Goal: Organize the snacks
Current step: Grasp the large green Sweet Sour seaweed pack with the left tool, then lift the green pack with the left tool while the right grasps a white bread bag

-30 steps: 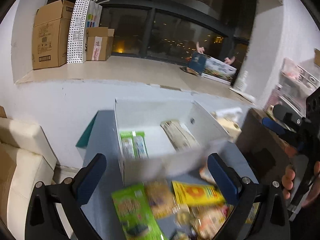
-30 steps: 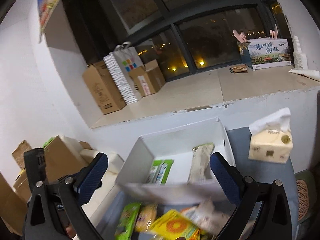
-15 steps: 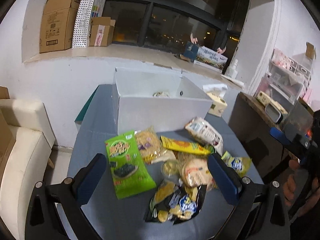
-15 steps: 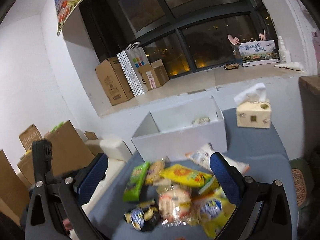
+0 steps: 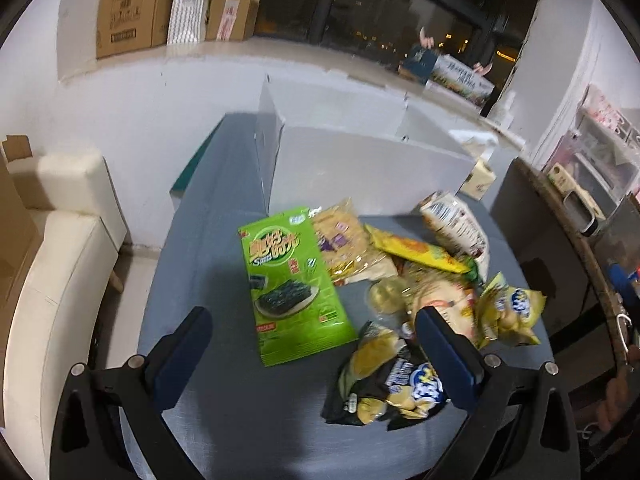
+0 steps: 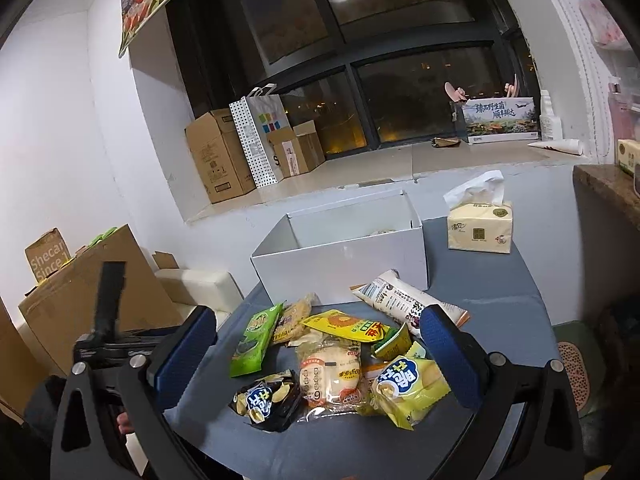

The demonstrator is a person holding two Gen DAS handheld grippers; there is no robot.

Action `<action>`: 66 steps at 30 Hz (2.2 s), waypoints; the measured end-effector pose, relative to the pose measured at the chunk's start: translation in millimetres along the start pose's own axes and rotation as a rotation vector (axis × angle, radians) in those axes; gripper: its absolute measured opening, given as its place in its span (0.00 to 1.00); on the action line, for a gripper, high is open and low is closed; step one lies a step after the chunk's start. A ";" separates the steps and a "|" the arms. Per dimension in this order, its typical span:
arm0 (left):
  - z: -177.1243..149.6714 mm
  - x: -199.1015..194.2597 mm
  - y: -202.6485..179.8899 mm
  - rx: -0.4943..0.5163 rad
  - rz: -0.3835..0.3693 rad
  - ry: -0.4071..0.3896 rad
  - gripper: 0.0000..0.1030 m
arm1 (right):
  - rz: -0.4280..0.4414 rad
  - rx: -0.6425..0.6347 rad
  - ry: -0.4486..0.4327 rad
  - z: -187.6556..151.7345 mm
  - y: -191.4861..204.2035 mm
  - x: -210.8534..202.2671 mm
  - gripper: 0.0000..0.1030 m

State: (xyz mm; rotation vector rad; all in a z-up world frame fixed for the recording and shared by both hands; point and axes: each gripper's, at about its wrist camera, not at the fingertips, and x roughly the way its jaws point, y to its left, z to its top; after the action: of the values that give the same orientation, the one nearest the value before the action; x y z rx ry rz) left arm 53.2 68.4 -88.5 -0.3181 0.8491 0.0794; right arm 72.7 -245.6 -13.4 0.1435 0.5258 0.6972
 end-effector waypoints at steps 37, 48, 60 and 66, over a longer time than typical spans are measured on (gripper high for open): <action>11.5 7.9 -1.7 0.044 -0.003 -0.030 0.69 | -0.110 -0.042 0.133 -10.1 -36.1 37.1 1.00; 17.0 -43.9 -51.6 0.190 -0.053 -0.178 0.69 | -0.111 -0.245 0.423 18.1 -58.4 172.1 1.00; 11.6 -35.5 -55.4 0.191 -0.093 -0.162 0.69 | -0.153 -0.298 0.658 2.7 -89.1 245.7 0.49; 27.0 -30.4 -61.6 0.205 -0.114 -0.176 0.69 | -0.142 -0.229 0.530 11.9 -95.7 197.8 0.40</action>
State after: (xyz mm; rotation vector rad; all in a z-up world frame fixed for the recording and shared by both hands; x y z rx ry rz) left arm 64.7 19.9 -34.0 -0.1638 0.6567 -0.0844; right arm 260.8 -190.4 -113.3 -0.2999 0.9462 0.6493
